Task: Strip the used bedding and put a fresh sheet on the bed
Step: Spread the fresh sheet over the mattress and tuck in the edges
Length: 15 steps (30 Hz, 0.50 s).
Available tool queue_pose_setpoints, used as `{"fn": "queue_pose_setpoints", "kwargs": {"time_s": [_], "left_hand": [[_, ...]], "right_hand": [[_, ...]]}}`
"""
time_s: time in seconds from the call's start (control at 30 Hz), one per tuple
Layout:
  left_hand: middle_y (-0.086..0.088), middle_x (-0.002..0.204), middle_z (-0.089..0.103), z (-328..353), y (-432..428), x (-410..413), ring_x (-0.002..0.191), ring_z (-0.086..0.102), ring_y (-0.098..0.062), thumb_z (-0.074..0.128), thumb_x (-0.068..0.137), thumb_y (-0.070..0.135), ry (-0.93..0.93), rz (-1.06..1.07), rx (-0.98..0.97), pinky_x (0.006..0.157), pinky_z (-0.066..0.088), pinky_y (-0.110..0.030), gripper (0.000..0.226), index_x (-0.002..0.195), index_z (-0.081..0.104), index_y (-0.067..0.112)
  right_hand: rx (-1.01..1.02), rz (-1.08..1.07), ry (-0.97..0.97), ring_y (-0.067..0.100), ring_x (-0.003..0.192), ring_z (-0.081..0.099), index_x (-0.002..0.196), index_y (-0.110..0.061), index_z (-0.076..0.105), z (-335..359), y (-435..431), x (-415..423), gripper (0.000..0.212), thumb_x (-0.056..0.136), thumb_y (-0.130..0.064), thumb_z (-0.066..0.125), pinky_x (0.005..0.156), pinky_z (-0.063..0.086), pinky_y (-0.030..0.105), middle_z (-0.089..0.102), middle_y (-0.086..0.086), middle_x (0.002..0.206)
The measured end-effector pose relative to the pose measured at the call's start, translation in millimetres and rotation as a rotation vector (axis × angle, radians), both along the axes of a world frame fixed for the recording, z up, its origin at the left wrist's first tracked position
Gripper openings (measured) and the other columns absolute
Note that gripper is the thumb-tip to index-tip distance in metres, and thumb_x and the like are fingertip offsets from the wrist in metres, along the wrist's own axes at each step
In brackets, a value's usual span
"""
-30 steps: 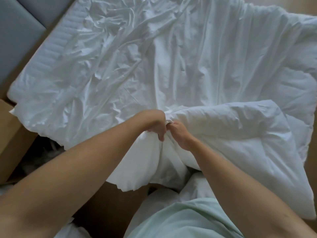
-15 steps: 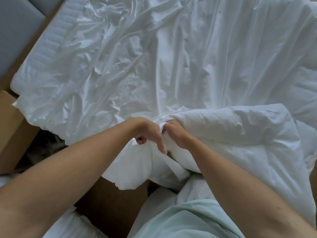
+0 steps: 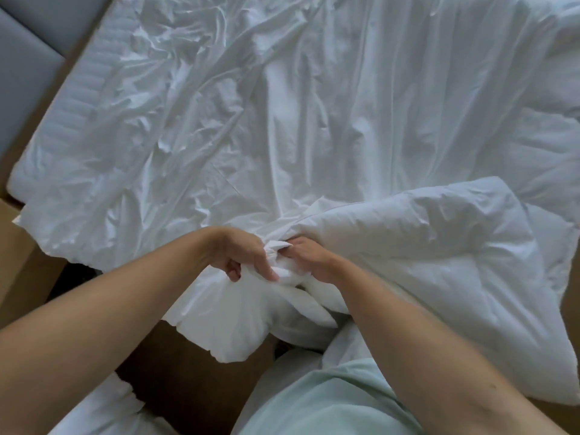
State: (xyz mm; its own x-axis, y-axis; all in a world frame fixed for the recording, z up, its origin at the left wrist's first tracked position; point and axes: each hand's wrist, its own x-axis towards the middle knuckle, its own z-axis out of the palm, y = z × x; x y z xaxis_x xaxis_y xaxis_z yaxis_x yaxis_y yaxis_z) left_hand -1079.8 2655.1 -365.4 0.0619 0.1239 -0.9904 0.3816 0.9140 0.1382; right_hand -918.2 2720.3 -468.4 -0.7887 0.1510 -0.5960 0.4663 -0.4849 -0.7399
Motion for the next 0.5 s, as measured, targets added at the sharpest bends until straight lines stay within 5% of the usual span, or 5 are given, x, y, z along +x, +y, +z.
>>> {"fn": "queue_pose_setpoints", "kwargs": {"time_s": [0.13,0.27,0.37,0.5], "left_hand": [[-0.009,0.091,0.066,5.9,6.3,-17.2,0.078,0.056,-0.024,0.074,0.092,0.019,-0.120,0.078,0.151,0.065,0.051,-0.028,0.011,0.098,0.077,0.011],[-0.012,0.090,0.068,8.9,-3.0,-26.2,0.070,0.062,-0.022,0.067,0.094,0.020,-0.220,0.167,0.212,0.064,0.056,-0.030,0.028,0.114,0.068,0.000],[-0.013,0.093,0.071,7.9,-17.1,-26.6,0.073,0.068,-0.023,0.065,0.095,0.025,-0.153,0.186,0.234,0.061,0.058,-0.032,0.031,0.115,0.068,0.001],[-0.004,0.085,0.072,17.6,-29.2,-21.0,0.065,0.066,-0.014,0.079,0.081,0.050,-0.100,0.072,0.253,0.052,0.049,-0.025,0.037,0.096,0.080,0.016]], "right_hand": [[-0.101,-0.007,-0.045,0.012,0.078,0.065,0.112,-0.010,0.071,8.0,-15.6,8.5,0.031,0.103,-0.033,0.053,0.069,0.053,0.024,0.072,0.001,0.094],[-0.254,0.031,-0.011,0.019,0.101,0.069,0.124,-0.011,0.064,19.9,-23.9,22.1,0.065,0.085,-0.063,0.063,0.085,0.055,0.033,0.072,0.006,0.113],[-0.148,0.187,-0.005,0.027,0.105,0.063,0.127,-0.006,0.061,26.6,-24.5,25.3,0.069,0.074,-0.045,0.080,0.100,0.048,0.048,0.067,0.011,0.112],[-0.065,0.193,-0.046,0.033,0.110,0.066,0.120,-0.003,0.068,29.4,-22.4,18.5,0.062,0.072,-0.035,0.087,0.108,0.045,0.052,0.071,0.014,0.114]]}}
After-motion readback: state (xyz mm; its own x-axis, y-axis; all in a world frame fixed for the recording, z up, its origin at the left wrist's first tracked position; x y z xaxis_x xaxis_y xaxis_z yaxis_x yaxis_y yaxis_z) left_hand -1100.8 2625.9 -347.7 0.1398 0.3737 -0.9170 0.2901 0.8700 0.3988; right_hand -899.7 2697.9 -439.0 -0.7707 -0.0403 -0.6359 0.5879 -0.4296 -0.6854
